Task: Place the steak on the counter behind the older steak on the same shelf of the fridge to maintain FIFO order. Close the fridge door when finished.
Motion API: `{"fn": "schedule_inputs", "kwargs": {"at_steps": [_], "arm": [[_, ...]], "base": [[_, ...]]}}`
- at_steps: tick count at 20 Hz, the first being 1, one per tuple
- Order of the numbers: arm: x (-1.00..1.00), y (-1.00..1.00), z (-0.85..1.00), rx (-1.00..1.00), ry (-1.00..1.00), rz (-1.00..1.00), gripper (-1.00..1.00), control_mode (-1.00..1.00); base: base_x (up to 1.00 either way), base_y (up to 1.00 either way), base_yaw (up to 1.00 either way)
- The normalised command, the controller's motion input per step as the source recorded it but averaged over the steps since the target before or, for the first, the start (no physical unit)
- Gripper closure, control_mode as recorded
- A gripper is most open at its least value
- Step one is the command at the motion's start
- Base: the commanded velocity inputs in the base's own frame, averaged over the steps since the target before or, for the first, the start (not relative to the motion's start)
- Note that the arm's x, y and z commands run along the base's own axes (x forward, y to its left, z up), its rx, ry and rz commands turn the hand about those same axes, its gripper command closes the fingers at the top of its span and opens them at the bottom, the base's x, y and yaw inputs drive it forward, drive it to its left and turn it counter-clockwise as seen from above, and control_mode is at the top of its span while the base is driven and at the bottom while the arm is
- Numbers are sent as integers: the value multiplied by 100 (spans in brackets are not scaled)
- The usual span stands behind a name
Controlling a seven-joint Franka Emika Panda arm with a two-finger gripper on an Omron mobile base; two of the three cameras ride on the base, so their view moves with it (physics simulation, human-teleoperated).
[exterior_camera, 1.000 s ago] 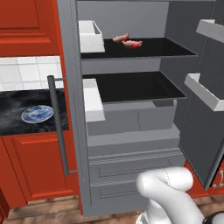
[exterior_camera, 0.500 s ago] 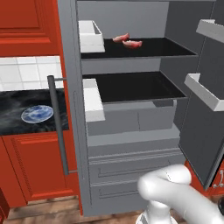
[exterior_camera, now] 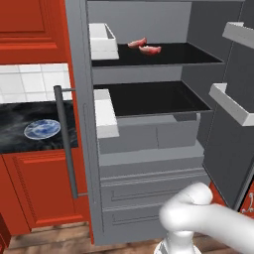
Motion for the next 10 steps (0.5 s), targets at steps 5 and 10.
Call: {"fn": "schedule_inputs", "kwargs": {"at_steps": [5,10], "arm": [[67,-26,-35,1,0,23,-100,-100],[66,-9,-33,0,0,27,-100,-100]], "base": [[0,0,0],[0,0,0]]}}
